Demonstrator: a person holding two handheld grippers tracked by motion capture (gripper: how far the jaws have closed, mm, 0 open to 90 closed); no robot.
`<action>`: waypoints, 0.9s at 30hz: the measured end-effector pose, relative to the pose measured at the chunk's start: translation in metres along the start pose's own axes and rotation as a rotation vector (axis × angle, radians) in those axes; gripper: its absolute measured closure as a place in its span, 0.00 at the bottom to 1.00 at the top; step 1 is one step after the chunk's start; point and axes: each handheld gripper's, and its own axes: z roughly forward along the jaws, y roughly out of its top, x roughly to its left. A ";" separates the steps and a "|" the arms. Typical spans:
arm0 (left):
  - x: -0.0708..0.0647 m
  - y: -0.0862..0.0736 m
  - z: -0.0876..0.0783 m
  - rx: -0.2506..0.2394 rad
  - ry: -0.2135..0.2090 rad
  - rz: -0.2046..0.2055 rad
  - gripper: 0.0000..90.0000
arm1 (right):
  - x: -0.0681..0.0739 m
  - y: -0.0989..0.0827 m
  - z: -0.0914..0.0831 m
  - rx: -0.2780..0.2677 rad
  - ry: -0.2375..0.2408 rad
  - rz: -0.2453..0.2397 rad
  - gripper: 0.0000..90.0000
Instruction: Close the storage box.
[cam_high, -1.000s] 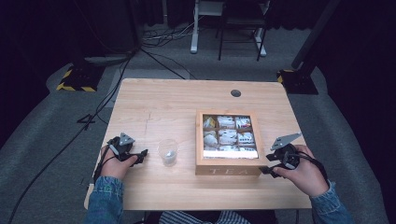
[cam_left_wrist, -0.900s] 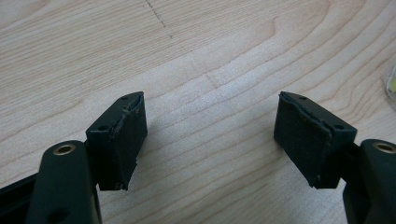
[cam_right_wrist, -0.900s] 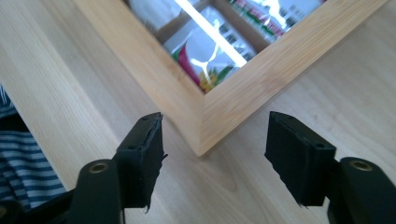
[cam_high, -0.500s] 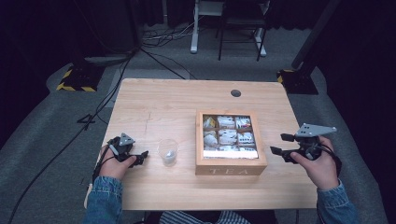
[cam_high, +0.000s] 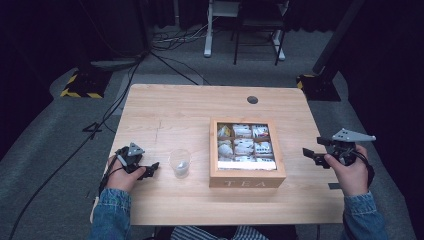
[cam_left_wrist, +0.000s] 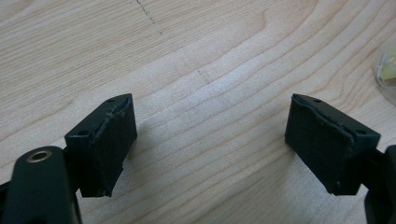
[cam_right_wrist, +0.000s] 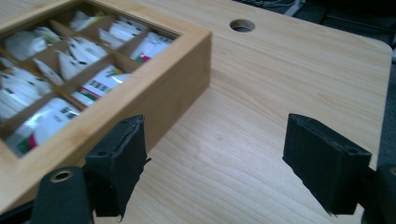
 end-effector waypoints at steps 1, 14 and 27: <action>0.000 0.000 0.000 0.000 0.000 0.000 0.19 | -0.004 -0.003 0.002 0.001 -0.007 0.009 0.24; 0.000 0.000 0.000 0.000 0.003 0.000 0.18 | -0.038 -0.043 0.036 0.038 -0.065 0.059 0.19; 0.000 0.001 0.001 0.006 0.005 -0.003 0.17 | -0.038 -0.069 0.069 0.135 -0.052 0.086 0.18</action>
